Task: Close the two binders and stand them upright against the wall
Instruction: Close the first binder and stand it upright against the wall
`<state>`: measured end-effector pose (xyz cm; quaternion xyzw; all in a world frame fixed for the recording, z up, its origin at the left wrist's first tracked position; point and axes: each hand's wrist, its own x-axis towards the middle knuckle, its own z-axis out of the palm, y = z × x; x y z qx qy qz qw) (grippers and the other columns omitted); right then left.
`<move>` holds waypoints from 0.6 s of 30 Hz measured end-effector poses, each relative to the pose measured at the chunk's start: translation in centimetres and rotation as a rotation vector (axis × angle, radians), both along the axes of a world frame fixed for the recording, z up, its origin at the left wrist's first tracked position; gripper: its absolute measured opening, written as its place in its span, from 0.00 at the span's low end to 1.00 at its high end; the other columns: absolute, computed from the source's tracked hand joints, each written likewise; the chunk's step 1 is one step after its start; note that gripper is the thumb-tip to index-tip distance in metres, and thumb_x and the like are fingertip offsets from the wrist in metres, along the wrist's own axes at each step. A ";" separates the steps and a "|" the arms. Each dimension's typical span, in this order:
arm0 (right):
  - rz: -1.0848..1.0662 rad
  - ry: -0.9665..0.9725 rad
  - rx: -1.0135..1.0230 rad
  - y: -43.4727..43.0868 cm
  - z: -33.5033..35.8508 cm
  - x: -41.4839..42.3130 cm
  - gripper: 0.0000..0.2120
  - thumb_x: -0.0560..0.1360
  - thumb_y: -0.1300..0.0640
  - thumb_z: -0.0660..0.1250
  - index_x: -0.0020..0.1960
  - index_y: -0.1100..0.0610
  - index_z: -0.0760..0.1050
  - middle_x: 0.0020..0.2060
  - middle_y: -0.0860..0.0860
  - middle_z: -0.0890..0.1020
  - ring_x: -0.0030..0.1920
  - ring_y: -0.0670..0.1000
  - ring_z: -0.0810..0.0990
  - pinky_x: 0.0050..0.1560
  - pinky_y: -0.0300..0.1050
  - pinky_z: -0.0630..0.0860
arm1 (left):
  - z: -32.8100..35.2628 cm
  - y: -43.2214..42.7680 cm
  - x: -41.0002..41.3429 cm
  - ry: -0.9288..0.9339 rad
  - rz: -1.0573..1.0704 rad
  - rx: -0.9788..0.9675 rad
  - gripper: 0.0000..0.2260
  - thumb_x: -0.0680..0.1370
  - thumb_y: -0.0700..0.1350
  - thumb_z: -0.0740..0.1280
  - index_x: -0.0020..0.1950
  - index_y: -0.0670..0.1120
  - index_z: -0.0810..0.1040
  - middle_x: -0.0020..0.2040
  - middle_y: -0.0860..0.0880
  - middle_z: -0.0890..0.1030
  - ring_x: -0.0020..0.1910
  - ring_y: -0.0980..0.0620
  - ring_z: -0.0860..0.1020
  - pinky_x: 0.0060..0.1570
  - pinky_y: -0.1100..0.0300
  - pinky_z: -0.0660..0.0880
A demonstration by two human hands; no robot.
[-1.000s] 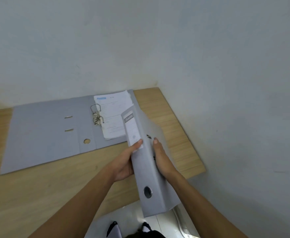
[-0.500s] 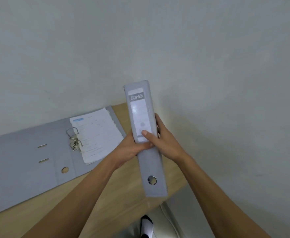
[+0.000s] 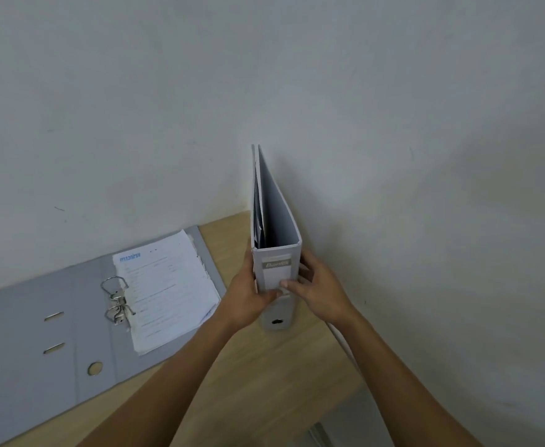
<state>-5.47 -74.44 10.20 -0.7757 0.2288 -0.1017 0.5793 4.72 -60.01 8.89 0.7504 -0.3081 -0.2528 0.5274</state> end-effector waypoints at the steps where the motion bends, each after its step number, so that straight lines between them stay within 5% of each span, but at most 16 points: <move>1: -0.015 -0.008 0.002 -0.4 -0.2 0.3 0.33 0.73 0.61 0.75 0.75 0.50 0.70 0.68 0.46 0.80 0.69 0.45 0.76 0.66 0.42 0.76 | 0.0 -0.7 0.3 -0.002 0.005 -0.001 0.35 0.73 0.39 0.76 0.74 0.50 0.60 0.58 0.63 0.75 0.53 0.70 0.76 0.44 0.80 0.72; 4: -0.060 -0.008 -0.002 -1.3 -0.3 1.2 0.30 0.75 0.62 0.73 0.75 0.51 0.70 0.67 0.47 0.80 0.68 0.45 0.77 0.62 0.37 0.78 | 0.0 -2.7 1.2 -0.027 0.025 0.020 0.44 0.73 0.41 0.76 0.81 0.46 0.51 0.64 0.55 0.75 0.61 0.57 0.75 0.47 0.78 0.74; 9: -0.309 0.045 -0.108 -1.9 0.0 3.0 0.19 0.74 0.54 0.74 0.64 0.54 0.76 0.54 0.46 0.81 0.54 0.45 0.79 0.51 0.36 0.75 | -0.7 -5.6 3.4 -0.028 0.065 0.094 0.50 0.72 0.46 0.77 0.82 0.49 0.44 0.71 0.44 0.75 0.68 0.43 0.76 0.62 0.47 0.78; 13: -0.457 0.044 -0.038 -2.2 0.0 4.4 0.10 0.75 0.55 0.73 0.50 0.57 0.73 0.42 0.49 0.81 0.43 0.50 0.82 0.41 0.39 0.76 | -0.5 -8.2 4.7 -0.025 0.068 0.130 0.52 0.71 0.49 0.77 0.82 0.48 0.42 0.71 0.43 0.75 0.68 0.41 0.76 0.63 0.42 0.76; 18: -0.428 0.047 0.000 -3.4 0.5 5.3 0.05 0.79 0.62 0.65 0.54 0.58 0.76 0.48 0.49 0.81 0.44 0.41 0.78 0.38 0.23 0.72 | -0.3 -10.4 5.9 -0.054 0.080 0.164 0.54 0.72 0.46 0.77 0.81 0.49 0.36 0.73 0.40 0.72 0.69 0.39 0.73 0.66 0.41 0.74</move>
